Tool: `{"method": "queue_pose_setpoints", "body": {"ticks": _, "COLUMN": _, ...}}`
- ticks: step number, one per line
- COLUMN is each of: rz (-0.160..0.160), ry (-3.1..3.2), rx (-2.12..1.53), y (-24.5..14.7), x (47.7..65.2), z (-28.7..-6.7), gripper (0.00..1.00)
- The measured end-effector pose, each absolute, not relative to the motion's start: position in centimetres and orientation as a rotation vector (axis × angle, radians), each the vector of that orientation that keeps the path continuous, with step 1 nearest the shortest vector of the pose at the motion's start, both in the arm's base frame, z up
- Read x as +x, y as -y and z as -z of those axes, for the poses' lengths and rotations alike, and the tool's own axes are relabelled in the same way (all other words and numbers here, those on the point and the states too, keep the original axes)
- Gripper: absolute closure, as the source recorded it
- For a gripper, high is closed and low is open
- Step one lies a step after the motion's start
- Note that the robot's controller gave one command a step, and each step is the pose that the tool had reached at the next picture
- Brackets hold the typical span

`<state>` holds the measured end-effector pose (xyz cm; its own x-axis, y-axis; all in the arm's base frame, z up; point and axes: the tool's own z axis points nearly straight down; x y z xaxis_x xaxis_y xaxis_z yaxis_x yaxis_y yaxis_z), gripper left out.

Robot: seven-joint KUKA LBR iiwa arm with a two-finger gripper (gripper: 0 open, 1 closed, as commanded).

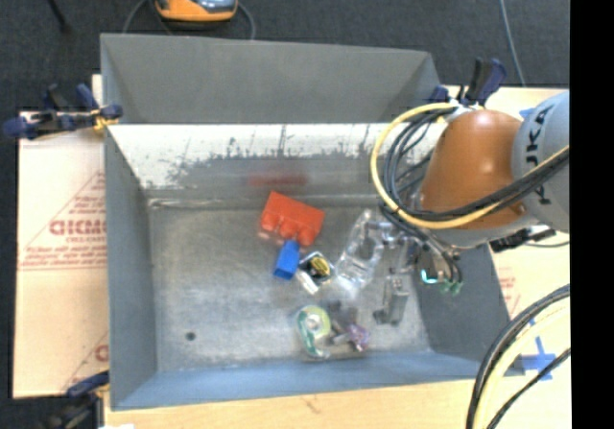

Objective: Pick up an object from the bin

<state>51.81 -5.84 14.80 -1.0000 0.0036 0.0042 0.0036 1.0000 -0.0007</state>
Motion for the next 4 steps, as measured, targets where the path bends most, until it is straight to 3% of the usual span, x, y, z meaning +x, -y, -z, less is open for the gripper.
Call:
{"method": "queue_pose_setpoints", "body": {"ticks": 1, "rz": 0.002, "ry": 3.071, "rx": 0.658, "y": 0.6, "x": 51.3, "z": -6.9, "gripper": 0.0}}
{"method": "queue_pose_setpoints", "body": {"ticks": 2, "rz": 0.0, "ry": 2.834, "rx": 1.357, "y": -0.9, "x": 48.8, "z": -7.0, "gripper": 0.0}}
{"method": "queue_pose_setpoints", "body": {"ticks": 3, "rz": -0.002, "ry": 2.836, "rx": 1.358, "y": -0.9, "x": 48.9, "z": -7.1, "gripper": 1.0}}
{"method": "queue_pose_setpoints", "body": {"ticks": 4, "rz": -0.007, "ry": 2.745, "rx": 1.545, "y": -1.2, "x": 47.3, "z": -20.5, "gripper": 1.0}}
